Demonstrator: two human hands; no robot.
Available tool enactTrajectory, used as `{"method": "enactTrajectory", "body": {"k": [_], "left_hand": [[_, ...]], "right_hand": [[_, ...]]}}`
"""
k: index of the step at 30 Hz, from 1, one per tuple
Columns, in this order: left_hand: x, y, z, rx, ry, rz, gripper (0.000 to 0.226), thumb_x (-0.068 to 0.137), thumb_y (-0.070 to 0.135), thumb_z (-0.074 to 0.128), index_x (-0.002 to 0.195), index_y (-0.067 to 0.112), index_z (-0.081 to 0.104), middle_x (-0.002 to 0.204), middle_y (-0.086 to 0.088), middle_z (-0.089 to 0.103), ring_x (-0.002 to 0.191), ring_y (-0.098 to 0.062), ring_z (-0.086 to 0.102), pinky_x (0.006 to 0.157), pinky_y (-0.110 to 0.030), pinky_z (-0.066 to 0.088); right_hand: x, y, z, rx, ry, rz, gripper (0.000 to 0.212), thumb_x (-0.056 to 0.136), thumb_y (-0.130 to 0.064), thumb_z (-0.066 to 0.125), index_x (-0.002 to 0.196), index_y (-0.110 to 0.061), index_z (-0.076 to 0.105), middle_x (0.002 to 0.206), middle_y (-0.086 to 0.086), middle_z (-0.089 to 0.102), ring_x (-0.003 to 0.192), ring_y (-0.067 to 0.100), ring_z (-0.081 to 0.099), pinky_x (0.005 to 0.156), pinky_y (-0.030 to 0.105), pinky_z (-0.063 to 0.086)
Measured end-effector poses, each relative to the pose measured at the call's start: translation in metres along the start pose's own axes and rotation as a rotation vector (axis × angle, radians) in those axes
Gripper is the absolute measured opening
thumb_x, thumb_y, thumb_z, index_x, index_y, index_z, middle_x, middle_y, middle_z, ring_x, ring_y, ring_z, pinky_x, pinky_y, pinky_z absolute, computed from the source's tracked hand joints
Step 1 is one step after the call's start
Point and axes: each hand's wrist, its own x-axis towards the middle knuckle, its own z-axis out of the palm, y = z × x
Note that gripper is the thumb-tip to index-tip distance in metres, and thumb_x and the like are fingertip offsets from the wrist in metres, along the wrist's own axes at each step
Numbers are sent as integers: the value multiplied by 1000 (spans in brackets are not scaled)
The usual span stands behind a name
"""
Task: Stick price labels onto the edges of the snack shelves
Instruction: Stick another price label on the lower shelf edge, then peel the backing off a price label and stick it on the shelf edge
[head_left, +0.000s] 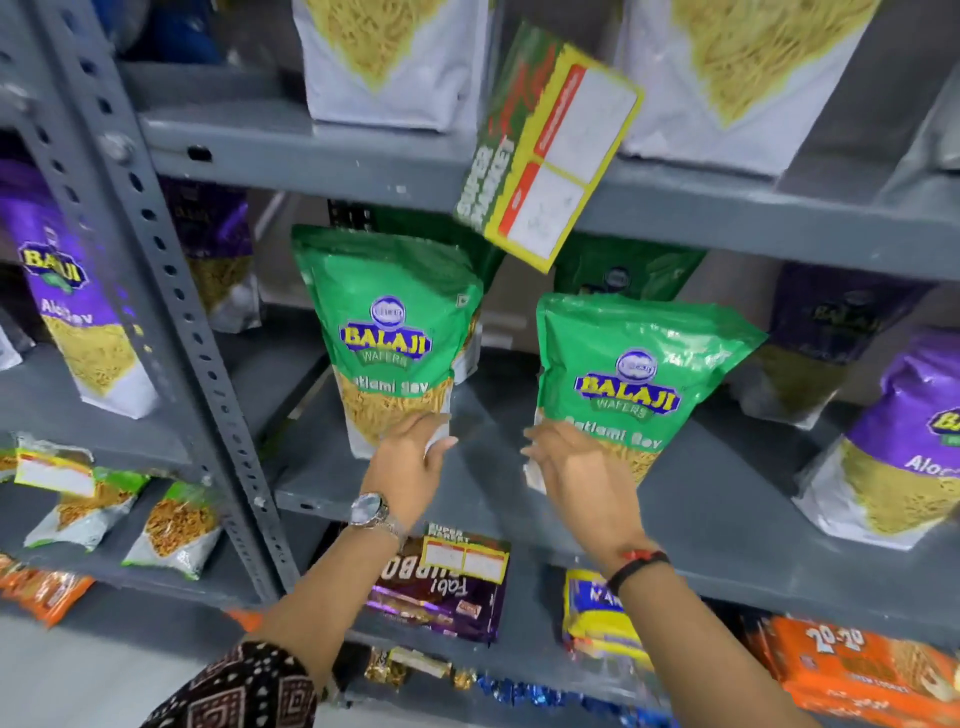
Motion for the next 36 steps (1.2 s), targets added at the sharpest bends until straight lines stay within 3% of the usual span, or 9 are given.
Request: {"method": "enactTrajectory", "body": {"k": [6, 9, 12, 17, 21, 26, 29, 32, 36], "left_hand": [[45, 72, -49, -276, 230, -17, 28, 84, 17, 59, 108, 4, 56, 109, -16, 67, 101, -21, 60, 87, -21, 38], [61, 97, -66, -463, 220, -74, 26, 80, 33, 60, 95, 12, 62, 97, -17, 70, 91, -22, 63, 85, -33, 45], [71, 114, -76, -595, 231, -94, 21, 81, 36, 57, 66, 21, 61, 75, -12, 65, 76, -23, 61, 75, -36, 45], [79, 128, -76, -723, 331, -234, 36, 89, 15, 50, 54, 15, 53, 57, -3, 56, 59, -15, 57, 63, -30, 44], [77, 128, -77, -673, 366, -187, 37, 89, 14, 49, 53, 19, 52, 58, 6, 57, 46, 14, 51, 53, -14, 40], [72, 126, -95, -529, 444, 62, 33, 76, 43, 45, 59, 17, 52, 55, -3, 52, 50, -9, 42, 54, -30, 34], [76, 131, -116, -342, 421, 219, 37, 77, 43, 44, 67, 10, 57, 52, -5, 54, 54, -16, 47, 50, -14, 34], [83, 131, -127, -295, 404, 207, 26, 79, 32, 58, 72, 7, 62, 59, -8, 62, 67, -7, 57, 53, -9, 39], [87, 127, -124, -370, 360, 108, 6, 79, 9, 64, 84, 10, 62, 53, 8, 53, 49, 9, 52, 50, -1, 38]], "right_hand": [[69, -31, -104, -56, 542, -255, 15, 79, -10, 58, 94, -12, 62, 88, 8, 70, 73, 24, 56, 63, 29, 41], [97, -42, -142, -48, 657, -333, 8, 81, -13, 55, 87, -11, 60, 83, 11, 69, 74, 25, 49, 62, 35, 42], [120, -52, -164, -54, 592, -276, 23, 80, -24, 47, 97, -13, 60, 91, 12, 67, 82, 26, 48, 64, 37, 46], [137, -60, -171, 40, 475, -168, 23, 81, -20, 62, 104, -15, 60, 94, 12, 69, 89, 37, 58, 73, 44, 42], [137, -65, -179, 232, 498, -69, 8, 79, -17, 66, 82, -15, 58, 74, 4, 66, 82, 34, 61, 70, 41, 40], [114, -56, -175, 562, 541, 53, 34, 79, -8, 64, 66, -30, 42, 60, -12, 49, 63, 13, 52, 66, 35, 40], [98, -45, -169, 733, 467, 87, 31, 81, -3, 61, 86, -29, 47, 59, -7, 47, 54, 3, 46, 53, 17, 35], [93, -42, -157, 582, 354, 82, 18, 83, -2, 59, 93, -17, 59, 64, -2, 53, 57, 7, 48, 55, 19, 34], [95, -42, -152, 460, 390, 72, 9, 83, -2, 59, 79, -7, 64, 72, 1, 55, 68, 16, 47, 62, 3, 34]]}}
